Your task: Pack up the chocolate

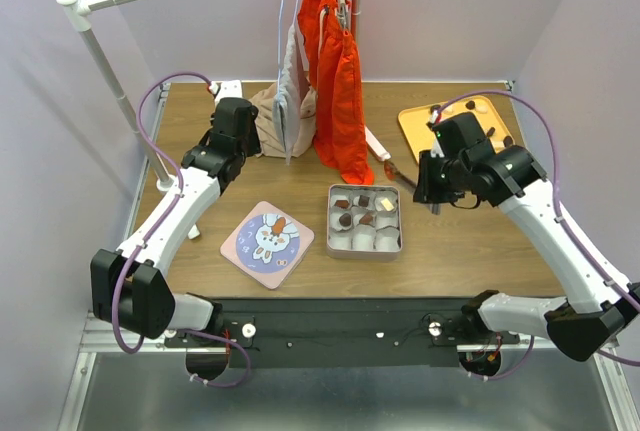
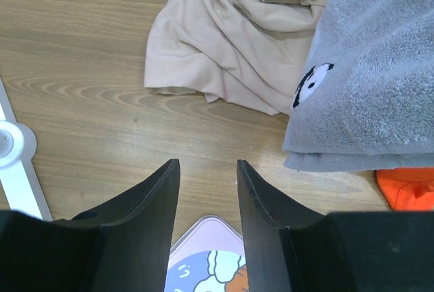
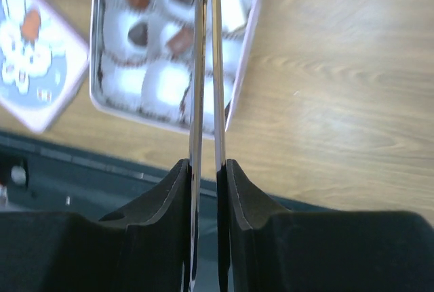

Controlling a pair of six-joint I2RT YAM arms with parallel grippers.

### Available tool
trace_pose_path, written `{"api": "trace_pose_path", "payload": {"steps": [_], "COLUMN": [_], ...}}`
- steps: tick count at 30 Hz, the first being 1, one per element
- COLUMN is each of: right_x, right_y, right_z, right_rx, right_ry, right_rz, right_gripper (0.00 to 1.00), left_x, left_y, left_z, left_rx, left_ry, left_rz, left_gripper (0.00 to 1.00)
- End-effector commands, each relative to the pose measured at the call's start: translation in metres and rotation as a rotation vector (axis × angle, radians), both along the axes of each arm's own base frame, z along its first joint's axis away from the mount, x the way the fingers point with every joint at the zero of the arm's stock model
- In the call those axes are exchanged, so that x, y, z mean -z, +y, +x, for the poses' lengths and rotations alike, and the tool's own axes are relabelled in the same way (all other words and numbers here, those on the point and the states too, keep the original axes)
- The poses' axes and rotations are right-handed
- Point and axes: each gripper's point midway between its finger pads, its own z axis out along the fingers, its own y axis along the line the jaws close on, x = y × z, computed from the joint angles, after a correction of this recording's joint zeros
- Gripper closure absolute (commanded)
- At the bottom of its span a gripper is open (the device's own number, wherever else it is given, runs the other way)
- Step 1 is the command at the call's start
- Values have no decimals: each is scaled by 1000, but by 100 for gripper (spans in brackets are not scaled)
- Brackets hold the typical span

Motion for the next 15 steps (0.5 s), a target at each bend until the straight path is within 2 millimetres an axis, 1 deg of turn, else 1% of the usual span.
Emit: {"api": "trace_pose_path", "payload": {"steps": [1, 4, 5, 6, 7, 8, 10, 11, 13, 14, 15], "right_x": [-30, -37, -37, -33, -34, -32, -17, -12, 1, 3, 6], "right_y": [-35, -56, -74, -82, -90, -113, -132, -152, -169, -180, -185], "right_z": [34, 59, 69, 76, 87, 95, 110, 114, 124, 127, 130], "right_rx": [192, 315, 381, 402, 434, 503, 533, 588, 635, 674, 693], "right_ry": [-174, -222, -228, -225, -245, -246, -237, -226, -219, -218, -219], "right_rz": [-133, -159, -168, -182, -176, -191, -189, -195, -205, -203, -200], "right_gripper": [68, 68, 68, 68, 68, 68, 68, 68, 66, 66, 66], "left_x": [-11, -17, -18, -18, -18, -16, -16, -16, -17, -17, -16], "left_y": [9, 10, 10, 11, 12, 13, 16, 17, 18, 17, 17], "left_z": [-4, -6, -6, -6, -6, -4, -4, -4, -5, -5, -5], "left_rx": [-23, -16, -16, -8, -10, -9, -9, -11, -13, -9, -4], "left_ry": [-33, -57, -60, -57, -56, -51, -47, -46, -49, -54, -54], "left_rz": [-2, -12, -12, -1, 5, 13, 30, 35, 33, 30, 25], "left_gripper": [52, 52, 51, 51, 52, 52, 51, 51, 51, 51, 51]}}
